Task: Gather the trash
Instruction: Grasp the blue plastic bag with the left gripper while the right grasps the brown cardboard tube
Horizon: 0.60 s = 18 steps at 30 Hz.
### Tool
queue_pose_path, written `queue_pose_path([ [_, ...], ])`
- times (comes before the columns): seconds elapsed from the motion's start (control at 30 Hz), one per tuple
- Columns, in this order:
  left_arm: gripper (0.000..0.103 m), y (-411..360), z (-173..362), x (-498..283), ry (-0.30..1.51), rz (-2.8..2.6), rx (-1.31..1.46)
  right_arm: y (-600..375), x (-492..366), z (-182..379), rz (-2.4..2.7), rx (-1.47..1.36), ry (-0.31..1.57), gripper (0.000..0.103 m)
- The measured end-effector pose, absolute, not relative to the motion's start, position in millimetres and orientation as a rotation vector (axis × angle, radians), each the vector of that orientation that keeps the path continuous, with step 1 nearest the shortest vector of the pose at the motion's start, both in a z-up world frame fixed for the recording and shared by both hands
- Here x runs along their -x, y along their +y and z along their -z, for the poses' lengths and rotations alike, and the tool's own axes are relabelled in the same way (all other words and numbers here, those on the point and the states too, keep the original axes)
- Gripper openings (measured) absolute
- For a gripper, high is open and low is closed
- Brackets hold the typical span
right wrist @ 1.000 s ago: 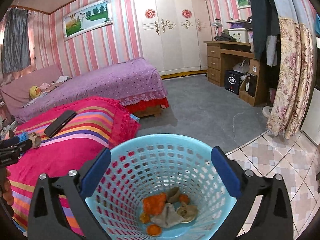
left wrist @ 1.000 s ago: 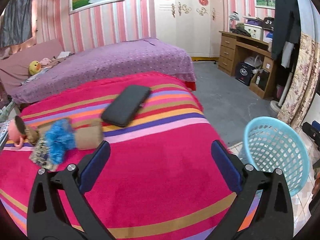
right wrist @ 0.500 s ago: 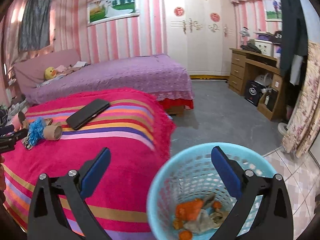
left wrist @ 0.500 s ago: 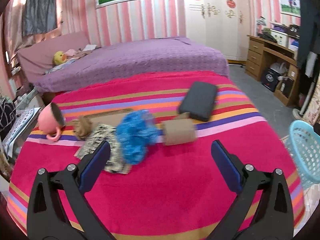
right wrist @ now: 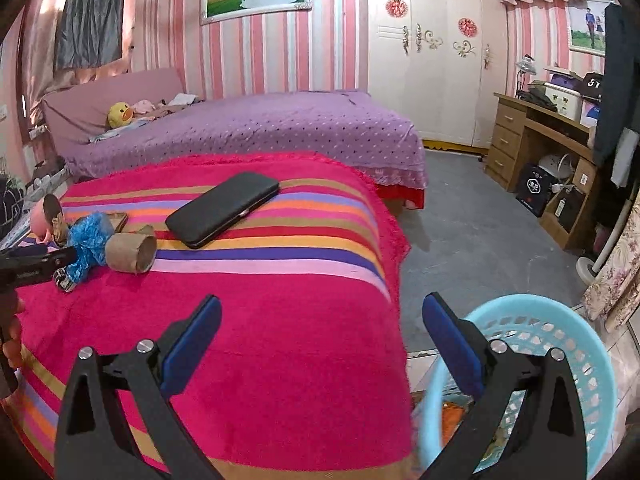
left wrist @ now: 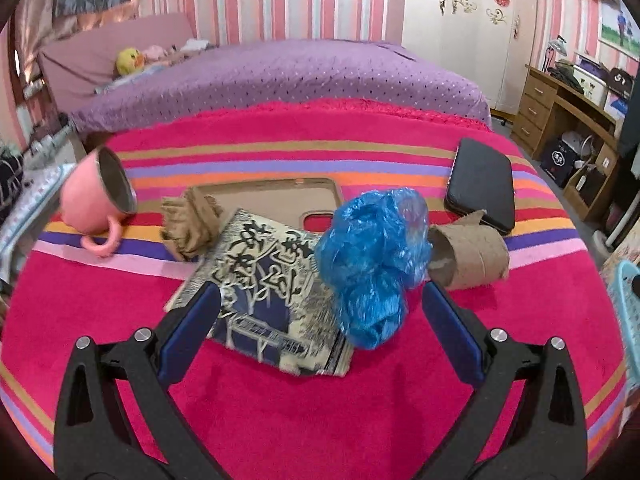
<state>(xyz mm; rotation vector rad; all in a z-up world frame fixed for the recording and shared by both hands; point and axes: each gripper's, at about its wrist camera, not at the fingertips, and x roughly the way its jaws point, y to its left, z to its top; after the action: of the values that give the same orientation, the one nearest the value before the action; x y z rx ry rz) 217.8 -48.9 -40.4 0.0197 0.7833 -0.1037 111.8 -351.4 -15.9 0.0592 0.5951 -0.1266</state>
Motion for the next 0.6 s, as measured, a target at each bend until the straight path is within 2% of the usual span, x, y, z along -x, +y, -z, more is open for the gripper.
queue_pose_path([
  [0.1, 0.090, -56, 48, -226, 0.803, 0.129, -0.035, -346, -120, 18, 0.125, -0.078, 0.607, 0.098],
  [0.13, 0.079, -59, 51, -228, 0.811, 0.139, -0.039, -345, -122, 19, 0.124, -0.085, 0.608, 0.098],
  [0.17, 0.063, -63, 53, -229, 0.822, 0.153, -0.044, -344, -124, 19, 0.122, -0.096, 0.609, 0.098],
  [0.2, 0.055, -66, 55, -230, 0.834, 0.173, -0.049, -342, -127, 19, 0.121, -0.104, 0.610, 0.098],
  [0.23, 0.040, -68, 57, -230, 0.840, 0.189, -0.053, -340, -129, 19, 0.120, -0.108, 0.611, 0.098],
  [0.27, 0.033, -70, 57, -227, 0.837, 0.193, -0.056, -337, -131, 19, 0.117, -0.111, 0.612, 0.098],
  [0.37, 0.025, -67, 49, -218, 0.800, 0.210, -0.055, -324, -137, 19, 0.097, -0.119, 0.612, 0.098],
  [0.6, 0.025, -31, 26, -191, 0.733, 0.190, -0.041, -275, -150, 19, 0.030, -0.071, 0.626, 0.098],
])
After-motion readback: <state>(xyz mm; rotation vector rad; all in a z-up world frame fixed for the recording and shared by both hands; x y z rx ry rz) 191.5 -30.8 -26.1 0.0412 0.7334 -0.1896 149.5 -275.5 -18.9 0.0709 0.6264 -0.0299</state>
